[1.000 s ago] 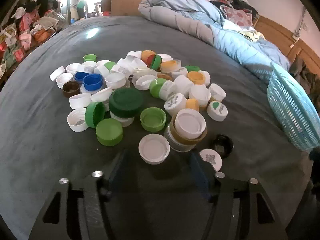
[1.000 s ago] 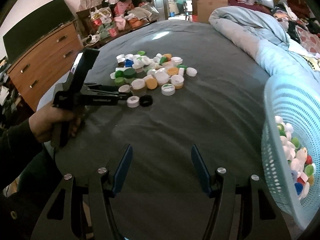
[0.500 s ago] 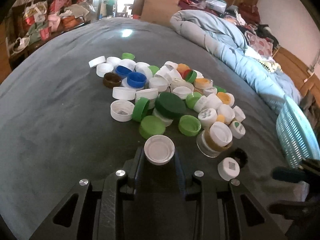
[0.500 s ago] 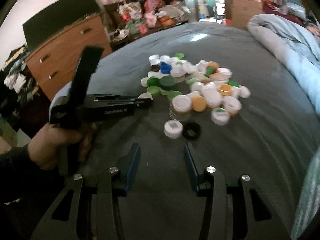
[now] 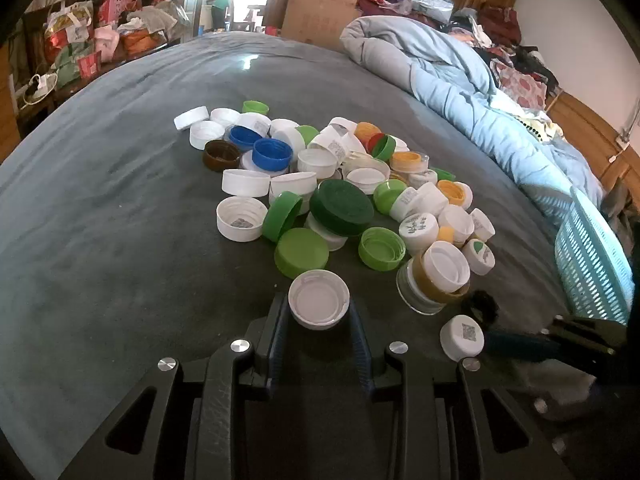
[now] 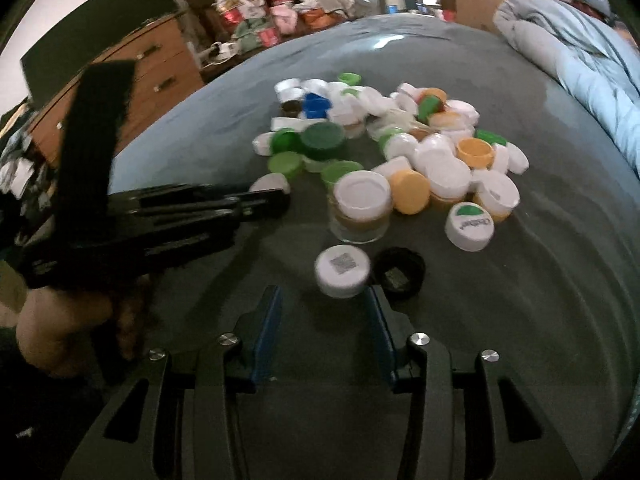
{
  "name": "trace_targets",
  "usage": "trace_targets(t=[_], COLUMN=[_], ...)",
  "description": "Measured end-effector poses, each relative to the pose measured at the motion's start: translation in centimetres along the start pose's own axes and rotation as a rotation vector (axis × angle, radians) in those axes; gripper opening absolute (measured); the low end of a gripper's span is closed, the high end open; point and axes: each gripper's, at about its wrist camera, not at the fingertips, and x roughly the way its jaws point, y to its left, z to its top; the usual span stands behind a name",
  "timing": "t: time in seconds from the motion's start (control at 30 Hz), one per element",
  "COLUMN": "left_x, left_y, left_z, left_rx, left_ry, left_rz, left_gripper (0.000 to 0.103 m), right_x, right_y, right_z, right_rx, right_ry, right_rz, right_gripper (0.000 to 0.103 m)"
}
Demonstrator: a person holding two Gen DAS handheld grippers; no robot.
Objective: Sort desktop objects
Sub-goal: 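Grasp a white cap with the left gripper while the right grasps a QR-printed white cap, then carry both held caps over the light-blue basket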
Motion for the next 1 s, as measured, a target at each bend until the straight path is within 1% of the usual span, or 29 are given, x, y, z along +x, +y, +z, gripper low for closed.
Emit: trace_targets(t=[0.13,0.17,0.2,0.3,0.4,0.47,0.53,0.63,0.77,1.0], left_x=[0.2,0.2,0.2,0.1,0.0,-0.4,-1.4,-2.9,-4.7,-6.2], left_y=[0.0,0.0,0.0,-0.1,-0.2,-0.4,-1.1,-3.4,-7.6,-14.4], left_z=[0.1,0.0,0.0,0.0,0.0,0.1,0.2,-0.2,-0.8,-1.4], left_rx=[0.002,0.003,0.002,0.002,0.012,0.017,0.042,0.093,0.171,0.260], left_ry=[0.006,0.005,0.005,0.004,-0.001,-0.005,-0.022,-0.027,-0.036,-0.025], left_rz=[0.002,0.003,0.002,0.003,0.013,0.030,0.056,0.103,0.129,0.125], left_gripper=[0.033,0.033,0.033,0.033,0.032,0.032,0.032,0.032,0.032,0.032], right_x=[1.2,1.3,1.5,1.4,0.5,-1.1,-3.1,-6.0,-10.2,-16.4], right_y=[-0.3,-0.3,-0.4,-0.6,-0.6,-0.7,-0.9,-1.2,-1.8,-3.8], right_z=[1.2,1.3,1.3,0.9,0.6,0.4,0.1,-0.2,-0.6,-2.3], right_rx=[-0.006,-0.010,-0.015,-0.005,0.015,0.022,0.034,0.047,0.057,0.093], right_ry=[-0.015,-0.015,-0.014,-0.022,-0.021,-0.037,-0.057,-0.088,-0.131,-0.207], right_rz=[-0.008,-0.014,-0.023,-0.020,-0.016,-0.028,-0.047,-0.077,-0.130,-0.210], right_gripper=[0.033,0.031,0.026,0.026,0.025,0.025,0.025,0.025,0.025,0.025])
